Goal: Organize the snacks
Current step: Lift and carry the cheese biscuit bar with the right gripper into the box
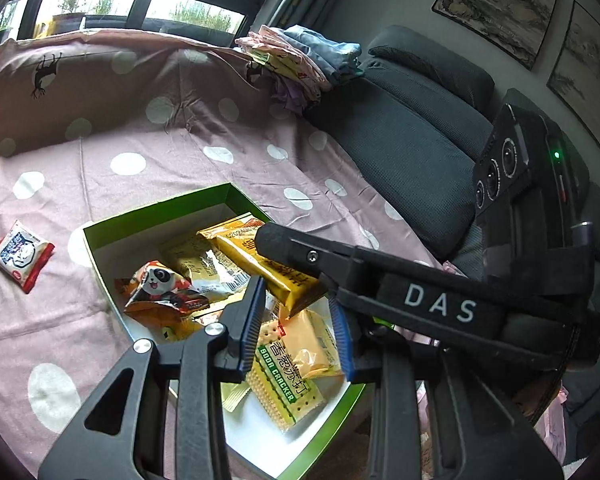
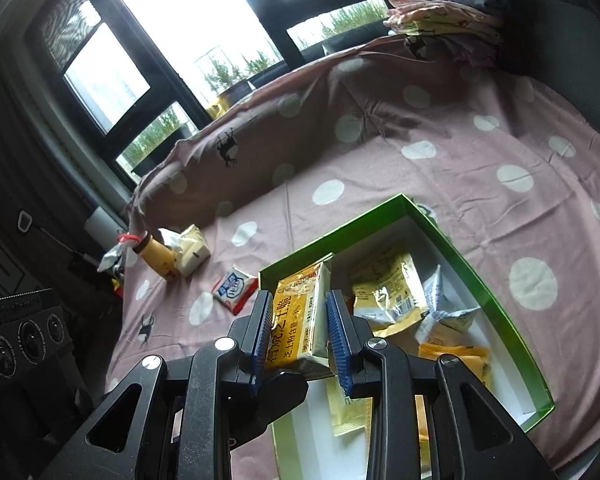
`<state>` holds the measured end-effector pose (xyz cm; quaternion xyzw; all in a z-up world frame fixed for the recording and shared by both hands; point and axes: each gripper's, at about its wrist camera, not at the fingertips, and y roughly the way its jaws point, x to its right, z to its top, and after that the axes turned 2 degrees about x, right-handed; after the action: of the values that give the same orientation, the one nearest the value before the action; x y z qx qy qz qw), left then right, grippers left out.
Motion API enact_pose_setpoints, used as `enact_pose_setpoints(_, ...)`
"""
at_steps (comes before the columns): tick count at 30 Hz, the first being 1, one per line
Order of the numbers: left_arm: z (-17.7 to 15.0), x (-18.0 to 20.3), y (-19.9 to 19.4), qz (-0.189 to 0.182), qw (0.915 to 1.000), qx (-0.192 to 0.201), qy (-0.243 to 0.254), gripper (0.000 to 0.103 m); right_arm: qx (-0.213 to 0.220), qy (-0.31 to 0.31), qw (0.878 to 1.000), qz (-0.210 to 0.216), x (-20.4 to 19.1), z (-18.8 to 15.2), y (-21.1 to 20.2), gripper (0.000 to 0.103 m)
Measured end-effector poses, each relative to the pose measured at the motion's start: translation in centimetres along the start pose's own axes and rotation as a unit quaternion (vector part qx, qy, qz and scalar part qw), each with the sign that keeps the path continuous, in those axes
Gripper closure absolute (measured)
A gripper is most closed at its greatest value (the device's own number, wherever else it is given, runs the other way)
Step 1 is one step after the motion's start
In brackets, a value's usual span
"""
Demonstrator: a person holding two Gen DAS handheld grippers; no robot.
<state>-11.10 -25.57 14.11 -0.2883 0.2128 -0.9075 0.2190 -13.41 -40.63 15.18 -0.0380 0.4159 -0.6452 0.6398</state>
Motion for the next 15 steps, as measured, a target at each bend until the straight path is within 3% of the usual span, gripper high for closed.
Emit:
enact_pose_setpoints(7, -0.5, -0.5, 2.6, -0.025, 0.9987, -0.032, -0.029, 0.072, -0.027, 0.015, 0.999, -0.041, 2.2, -0.1, 1.1, 0.072)
enact_pose_setpoints(15, -0.4, -0.8, 4.2, -0.033, 0.9969, -0.054, -0.047, 0.072, -0.044, 0.031, 0.997, -0.056, 3.7, -0.2, 2.0, 0.072)
